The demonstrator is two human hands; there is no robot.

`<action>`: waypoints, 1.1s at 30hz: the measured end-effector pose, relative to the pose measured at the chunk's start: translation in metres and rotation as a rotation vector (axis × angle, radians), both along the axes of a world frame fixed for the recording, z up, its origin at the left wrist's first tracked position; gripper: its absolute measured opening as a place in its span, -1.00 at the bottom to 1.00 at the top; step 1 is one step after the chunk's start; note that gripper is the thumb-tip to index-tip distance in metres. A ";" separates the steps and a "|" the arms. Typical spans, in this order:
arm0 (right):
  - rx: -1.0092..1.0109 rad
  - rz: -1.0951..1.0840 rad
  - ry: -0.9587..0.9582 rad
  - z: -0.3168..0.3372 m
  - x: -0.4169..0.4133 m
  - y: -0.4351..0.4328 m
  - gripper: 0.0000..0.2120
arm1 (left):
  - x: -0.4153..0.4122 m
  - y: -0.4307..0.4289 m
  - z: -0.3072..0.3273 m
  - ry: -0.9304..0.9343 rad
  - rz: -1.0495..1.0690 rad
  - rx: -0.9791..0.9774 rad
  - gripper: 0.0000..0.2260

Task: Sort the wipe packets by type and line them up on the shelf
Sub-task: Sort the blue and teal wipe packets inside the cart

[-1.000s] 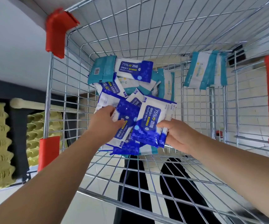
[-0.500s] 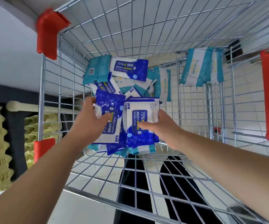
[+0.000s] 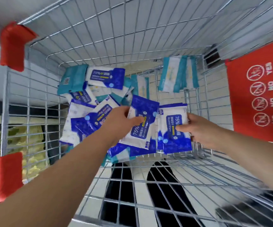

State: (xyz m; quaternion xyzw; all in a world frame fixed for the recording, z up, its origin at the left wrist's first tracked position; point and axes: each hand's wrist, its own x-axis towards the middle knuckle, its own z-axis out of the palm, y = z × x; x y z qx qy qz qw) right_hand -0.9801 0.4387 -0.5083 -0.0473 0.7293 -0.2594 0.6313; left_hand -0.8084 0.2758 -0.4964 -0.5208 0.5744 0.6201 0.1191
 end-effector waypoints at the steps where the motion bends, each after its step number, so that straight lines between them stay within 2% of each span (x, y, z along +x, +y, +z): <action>1: 0.035 -0.007 0.025 -0.005 -0.008 0.011 -0.71 | -0.011 0.009 -0.009 -0.006 0.003 0.038 -0.89; 6: 0.181 -0.062 0.091 -0.039 -0.036 0.051 -0.70 | -0.053 0.051 -0.060 -0.078 -0.024 0.117 -0.89; 10: 0.287 0.044 0.198 -0.069 -0.043 0.069 -0.51 | -0.075 0.080 -0.088 -0.113 -0.089 0.132 -0.80; 12: 0.286 0.060 0.188 -0.067 -0.042 0.067 -0.69 | -0.082 0.094 -0.098 -0.126 -0.138 0.128 -0.72; 13: 0.285 0.087 0.206 -0.067 -0.041 0.066 -0.76 | -0.085 0.102 -0.102 -0.136 -0.176 0.105 -0.69; 16: 0.325 0.188 0.292 -0.077 -0.038 0.070 -0.70 | -0.086 0.117 -0.112 -0.155 -0.260 0.012 -0.72; 18: 0.343 0.278 0.329 -0.078 -0.036 0.069 -0.82 | -0.084 0.117 -0.116 -0.175 -0.356 -0.079 -0.71; 20: 0.360 0.358 0.358 -0.074 -0.036 0.067 -0.70 | -0.079 0.111 -0.119 -0.218 -0.443 -0.164 -0.66; 22: 0.338 0.414 0.394 -0.067 -0.035 0.066 -0.78 | -0.075 0.103 -0.117 -0.251 -0.482 -0.223 -0.64; 24: 0.311 0.514 0.445 -0.061 -0.035 0.066 -0.70 | -0.074 0.095 -0.106 -0.287 -0.525 -0.263 -0.59; 26: 0.254 0.617 0.545 -0.048 -0.033 0.064 -0.74 | -0.073 0.085 -0.090 -0.309 -0.578 -0.300 -0.56; 29: 0.111 0.736 0.699 -0.021 -0.029 0.048 -0.73 | -0.062 0.069 -0.052 -0.258 -0.635 -0.373 -0.61; 33: -0.131 0.788 0.813 0.009 -0.012 0.004 -0.69 | -0.031 0.041 0.004 -0.243 -0.760 -0.595 -0.63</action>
